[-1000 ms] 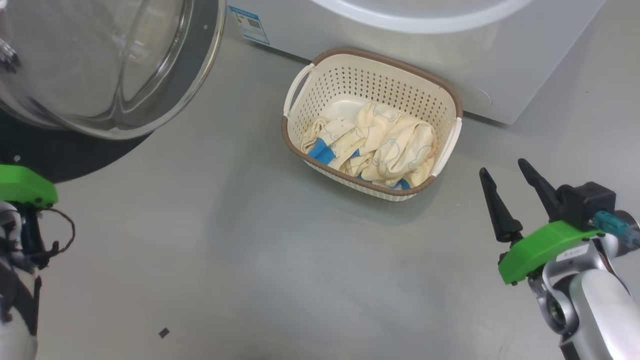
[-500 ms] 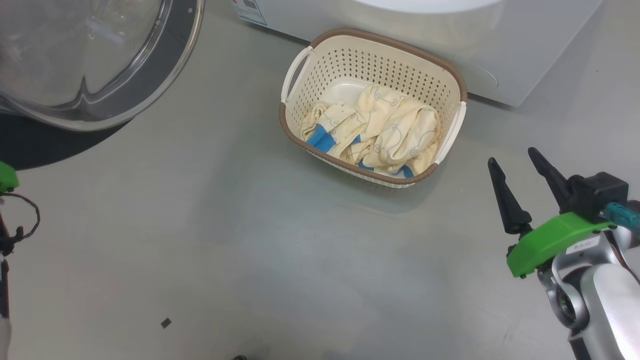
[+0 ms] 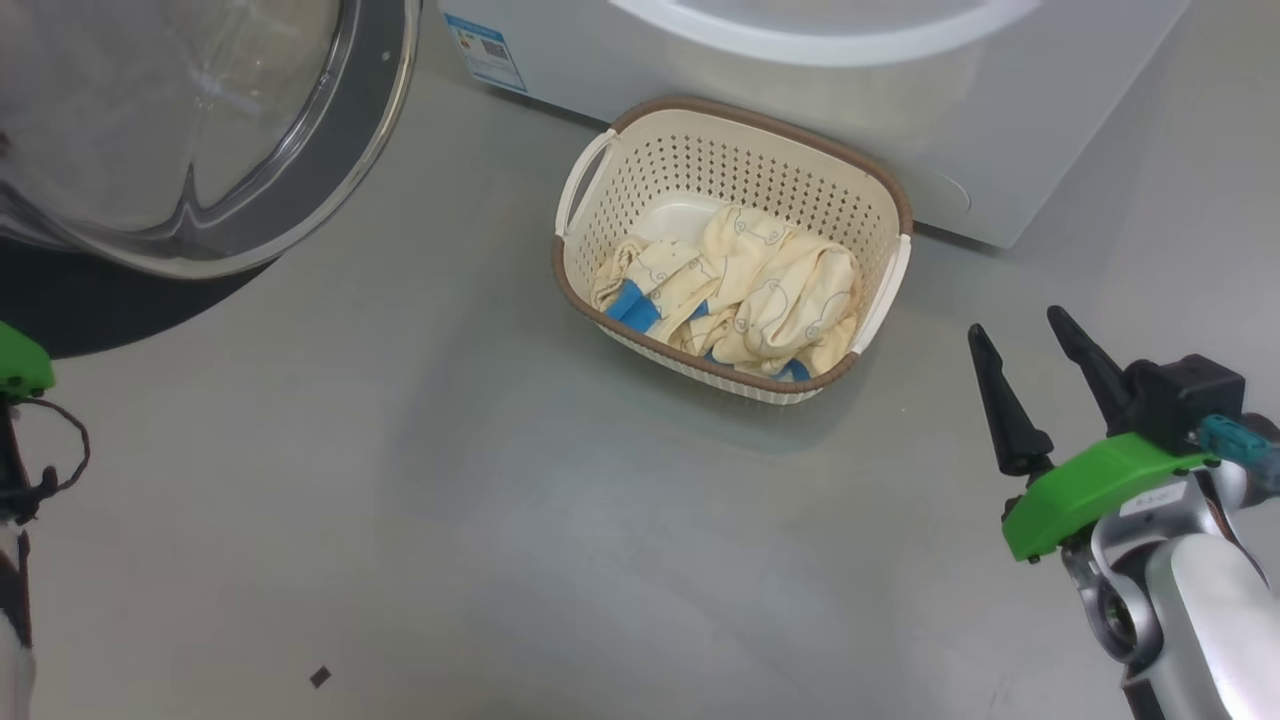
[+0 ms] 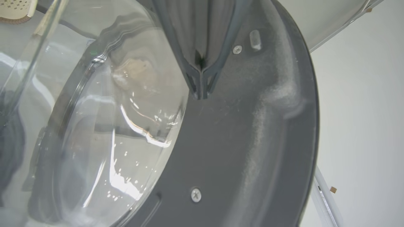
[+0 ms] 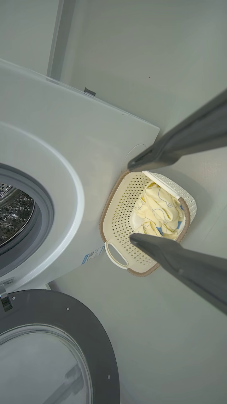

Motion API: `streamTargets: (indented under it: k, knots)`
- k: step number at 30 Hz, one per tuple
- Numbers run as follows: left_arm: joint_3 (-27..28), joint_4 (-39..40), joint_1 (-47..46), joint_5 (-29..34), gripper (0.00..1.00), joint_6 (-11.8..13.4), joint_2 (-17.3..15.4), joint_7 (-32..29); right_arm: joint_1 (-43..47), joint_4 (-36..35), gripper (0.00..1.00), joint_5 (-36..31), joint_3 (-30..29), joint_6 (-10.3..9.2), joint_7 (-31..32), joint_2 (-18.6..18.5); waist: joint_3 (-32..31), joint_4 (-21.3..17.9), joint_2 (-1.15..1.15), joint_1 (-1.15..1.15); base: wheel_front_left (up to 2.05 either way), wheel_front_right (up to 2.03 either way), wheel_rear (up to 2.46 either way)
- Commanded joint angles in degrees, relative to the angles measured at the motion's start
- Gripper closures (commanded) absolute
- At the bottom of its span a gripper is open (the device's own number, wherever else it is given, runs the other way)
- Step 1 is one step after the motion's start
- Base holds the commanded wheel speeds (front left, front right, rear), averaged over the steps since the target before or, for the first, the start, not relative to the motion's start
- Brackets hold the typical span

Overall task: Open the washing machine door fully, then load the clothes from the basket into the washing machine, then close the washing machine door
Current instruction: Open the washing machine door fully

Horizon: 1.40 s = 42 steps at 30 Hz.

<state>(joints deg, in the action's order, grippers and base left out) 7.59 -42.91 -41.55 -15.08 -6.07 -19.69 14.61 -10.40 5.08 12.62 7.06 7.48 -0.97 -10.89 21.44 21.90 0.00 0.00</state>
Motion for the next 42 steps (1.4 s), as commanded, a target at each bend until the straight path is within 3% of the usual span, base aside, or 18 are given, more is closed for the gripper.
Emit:
streamTargets:
  k: [1, 17, 24, 35, 42]
  knots:
    - [1.63, 1.89, 0.59, 0.91, 1.00, -0.22, -3.10, 0.39, -0.49, -1.25, 0.00, 0.51, 1.06, 0.01, -0.86, 0.23, -1.07, -0.28, 0.00, 0.00, 0.00, 0.00, 0.00]
    - [-5.44, 9.37, 9.29, 1.73, 1.00, -1.36, 1.94, 0.39, 0.74, 7.34, 0.00, 3.63, 1.61, 0.01, -7.54, 4.14, -11.98, -3.52, 0.00, 0.00, 0.00, 0.00, 0.00]
    - [-9.26, 13.49, 13.92, 0.98, 1.00, -1.40, 2.18, 0.08, 1.11, 10.38, 0.00, 4.85, 2.05, 0.01, -10.19, 5.55, -16.59, -6.36, 0.00, 0.00, 0.00, 0.00, 0.00]
    - [-14.03, 21.72, 22.89, -0.71, 1.00, -1.33, 3.82, -2.00, 3.09, 12.18, 0.00, 5.87, 2.11, 0.01, -12.15, 6.39, -21.79, -11.04, 0.00, 0.00, 0.00, 0.00, 0.00]
    - [-16.44, 25.74, 28.73, -0.19, 1.00, 0.10, 5.72, -3.27, 4.13, 11.92, 0.00, 6.11, 2.77, 0.01, -12.38, 6.66, -23.16, -14.17, 0.00, 0.00, 0.00, 0.00, 0.00]
